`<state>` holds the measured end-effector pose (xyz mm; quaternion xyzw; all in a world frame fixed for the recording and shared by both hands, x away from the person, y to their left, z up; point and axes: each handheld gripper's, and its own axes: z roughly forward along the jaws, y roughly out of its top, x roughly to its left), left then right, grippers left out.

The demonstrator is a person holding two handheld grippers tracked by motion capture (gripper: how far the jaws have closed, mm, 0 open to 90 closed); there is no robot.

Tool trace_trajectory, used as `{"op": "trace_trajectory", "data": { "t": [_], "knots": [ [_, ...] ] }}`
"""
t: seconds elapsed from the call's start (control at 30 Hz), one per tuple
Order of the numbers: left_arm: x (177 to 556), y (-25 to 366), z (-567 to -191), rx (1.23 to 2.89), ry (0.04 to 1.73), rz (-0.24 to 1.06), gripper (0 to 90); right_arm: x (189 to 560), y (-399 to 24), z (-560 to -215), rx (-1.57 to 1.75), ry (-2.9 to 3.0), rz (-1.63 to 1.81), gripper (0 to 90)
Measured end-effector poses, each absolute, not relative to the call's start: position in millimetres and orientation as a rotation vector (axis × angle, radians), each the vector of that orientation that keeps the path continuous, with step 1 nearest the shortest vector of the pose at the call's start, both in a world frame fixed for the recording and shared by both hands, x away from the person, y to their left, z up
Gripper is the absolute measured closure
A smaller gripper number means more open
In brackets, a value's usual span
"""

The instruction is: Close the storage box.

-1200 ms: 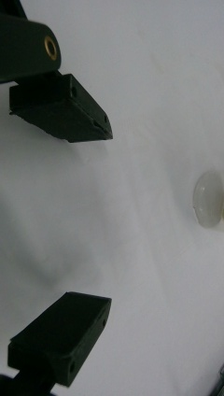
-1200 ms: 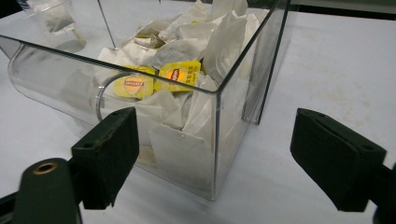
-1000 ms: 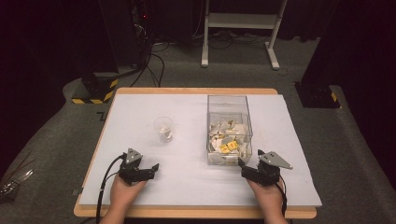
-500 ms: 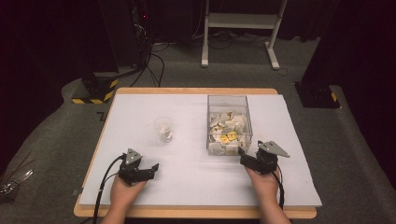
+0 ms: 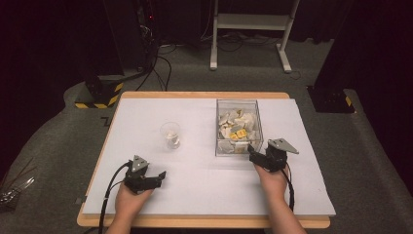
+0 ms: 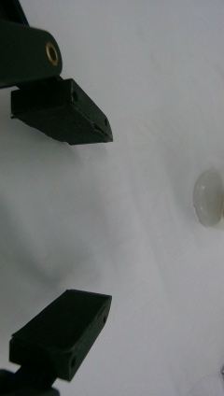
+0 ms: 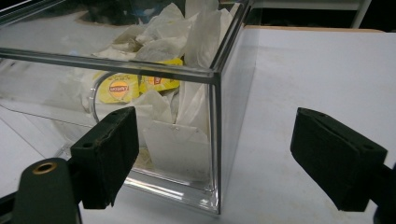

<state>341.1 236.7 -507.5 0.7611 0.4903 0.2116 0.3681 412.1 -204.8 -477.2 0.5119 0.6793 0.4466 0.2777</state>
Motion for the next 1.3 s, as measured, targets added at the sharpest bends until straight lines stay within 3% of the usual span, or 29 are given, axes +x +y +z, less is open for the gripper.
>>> {"op": "trace_trajectory", "data": {
  "t": [0.83, 1.3],
  "knots": [
    [340, 239, -507, 1.938, 1.274, 0.549, 18.7, 423, -208, -482, 1.425, 1.802, 1.185, 15.6],
    [341, 237, -508, 1.947, 1.276, 0.534, 19.0, 392, -224, -478, 1.401, 1.840, 1.188, 16.7]
  ]
}}
